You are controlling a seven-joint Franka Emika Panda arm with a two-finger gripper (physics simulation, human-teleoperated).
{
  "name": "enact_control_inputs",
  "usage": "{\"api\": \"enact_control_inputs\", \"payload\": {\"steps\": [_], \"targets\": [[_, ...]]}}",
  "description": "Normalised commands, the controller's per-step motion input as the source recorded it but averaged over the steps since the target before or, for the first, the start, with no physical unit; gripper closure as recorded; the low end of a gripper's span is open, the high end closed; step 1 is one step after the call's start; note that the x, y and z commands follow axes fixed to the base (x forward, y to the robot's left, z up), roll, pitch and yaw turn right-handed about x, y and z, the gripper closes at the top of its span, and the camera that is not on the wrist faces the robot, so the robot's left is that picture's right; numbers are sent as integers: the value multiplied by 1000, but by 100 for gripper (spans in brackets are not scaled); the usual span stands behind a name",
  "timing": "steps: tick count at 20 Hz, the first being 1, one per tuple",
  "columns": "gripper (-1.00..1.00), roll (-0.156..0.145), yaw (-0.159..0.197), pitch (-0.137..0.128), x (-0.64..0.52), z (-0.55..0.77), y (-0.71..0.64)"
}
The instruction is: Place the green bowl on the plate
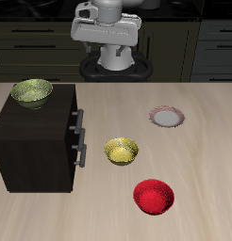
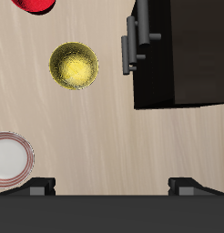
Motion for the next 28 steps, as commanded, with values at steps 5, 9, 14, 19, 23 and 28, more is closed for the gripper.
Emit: {"api": "enact_control_inputs", "payload": {"steps": [5,9,14,19,23,28], "targets": [[-100,-13,7,-9,292,221,-353],[-100,-27,25,4,420,169,-435],[-100,-10,-23,8,291,140,-305],[-100,5,2,23,356,105,-260],[-100,-38,-49,1,341,119,-335],[-100,24,6,-10,267,67,-133]]}}
